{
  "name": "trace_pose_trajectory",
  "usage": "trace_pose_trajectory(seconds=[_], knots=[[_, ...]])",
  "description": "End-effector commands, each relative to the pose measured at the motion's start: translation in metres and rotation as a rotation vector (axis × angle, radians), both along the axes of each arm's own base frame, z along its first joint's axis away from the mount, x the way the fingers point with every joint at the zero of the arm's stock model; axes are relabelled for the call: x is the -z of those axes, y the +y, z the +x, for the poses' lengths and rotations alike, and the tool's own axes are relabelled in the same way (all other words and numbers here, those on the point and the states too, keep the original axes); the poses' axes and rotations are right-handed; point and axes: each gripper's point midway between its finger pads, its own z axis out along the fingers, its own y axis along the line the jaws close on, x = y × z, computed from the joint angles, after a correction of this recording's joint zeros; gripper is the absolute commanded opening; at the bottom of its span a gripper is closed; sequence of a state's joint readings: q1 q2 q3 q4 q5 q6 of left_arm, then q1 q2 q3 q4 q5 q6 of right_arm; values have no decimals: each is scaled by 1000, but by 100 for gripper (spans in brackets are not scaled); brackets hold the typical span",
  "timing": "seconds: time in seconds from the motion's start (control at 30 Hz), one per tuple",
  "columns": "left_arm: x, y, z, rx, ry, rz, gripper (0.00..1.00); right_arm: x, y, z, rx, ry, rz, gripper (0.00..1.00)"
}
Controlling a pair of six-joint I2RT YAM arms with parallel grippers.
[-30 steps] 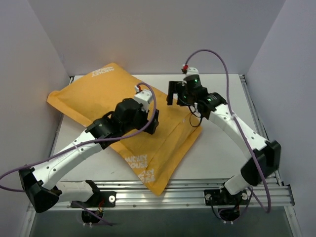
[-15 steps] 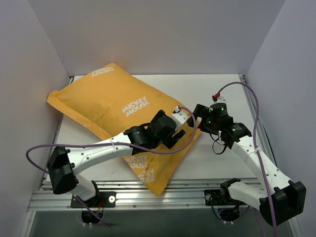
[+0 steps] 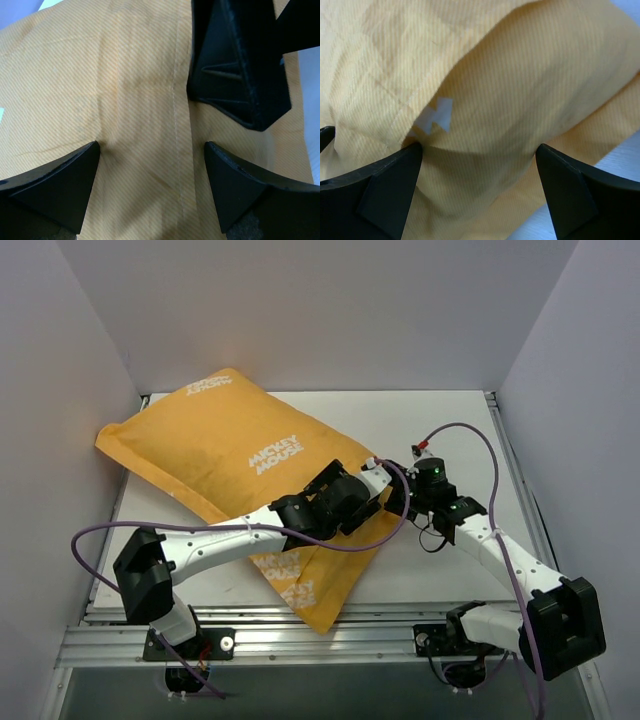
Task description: Remove the pillowcase from the pillow
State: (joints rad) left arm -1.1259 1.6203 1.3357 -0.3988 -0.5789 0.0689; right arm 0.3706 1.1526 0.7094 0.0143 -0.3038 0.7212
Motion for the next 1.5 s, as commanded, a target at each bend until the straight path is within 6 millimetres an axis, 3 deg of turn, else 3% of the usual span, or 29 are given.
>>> trace_pose_trajectory(seconds=[0.0, 0.1, 0.2, 0.23, 0.3, 0.33, 0.43, 0.5, 0.7, 0.77, 0.93, 1.07, 1.23, 1.33, 1.4, 1.47], knots=[[-26, -3, 17, -46, -77, -34, 94, -24, 23, 11, -61, -83, 88, 91], [-25, -1, 18, -53, -70, -25, 94, -22, 30, 12, -81, -85, 74, 90], [-24, 6, 24, -77, -71, -20, 94, -10, 22, 13, -51, -64, 27, 74], [-24, 9, 26, -86, -69, -15, 94, -5, 19, 13, -38, -54, 6, 59], [-23, 17, 33, -112, -64, -11, 94, 8, 9, 9, -16, -24, -41, 40], [-23, 20, 35, -119, -62, -12, 94, 14, 4, 9, 5, -18, -65, 25], [-21, 30, 44, -155, -62, -2, 94, 26, -7, 3, 27, 8, -102, 6], [-22, 40, 52, -191, -69, 3, 95, 31, -13, -1, 41, 23, -122, 0], [-33, 66, 67, -282, -91, -5, 100, 43, -37, -10, 108, 54, -199, 0], [-41, 74, 71, -303, -103, -16, 91, 49, -45, -15, 127, 83, -229, 0], [-44, 91, 77, -349, -111, -10, 79, 52, -59, -19, 173, 102, -277, 0], [-56, 111, 82, -406, -149, -1, 76, 56, -68, -25, 195, 125, -302, 0], [-76, 111, 76, -373, -147, -81, 75, 59, -68, -28, 190, 132, -301, 0], [-71, 109, 73, -361, -122, -94, 74, 42, -58, -21, 146, 75, -269, 0], [-61, 103, 70, -343, -89, -107, 74, 16, -41, -13, 90, 0, -203, 0], [-54, 98, 69, -336, -66, -115, 74, -11, -23, -3, 45, -75, -128, 9]])
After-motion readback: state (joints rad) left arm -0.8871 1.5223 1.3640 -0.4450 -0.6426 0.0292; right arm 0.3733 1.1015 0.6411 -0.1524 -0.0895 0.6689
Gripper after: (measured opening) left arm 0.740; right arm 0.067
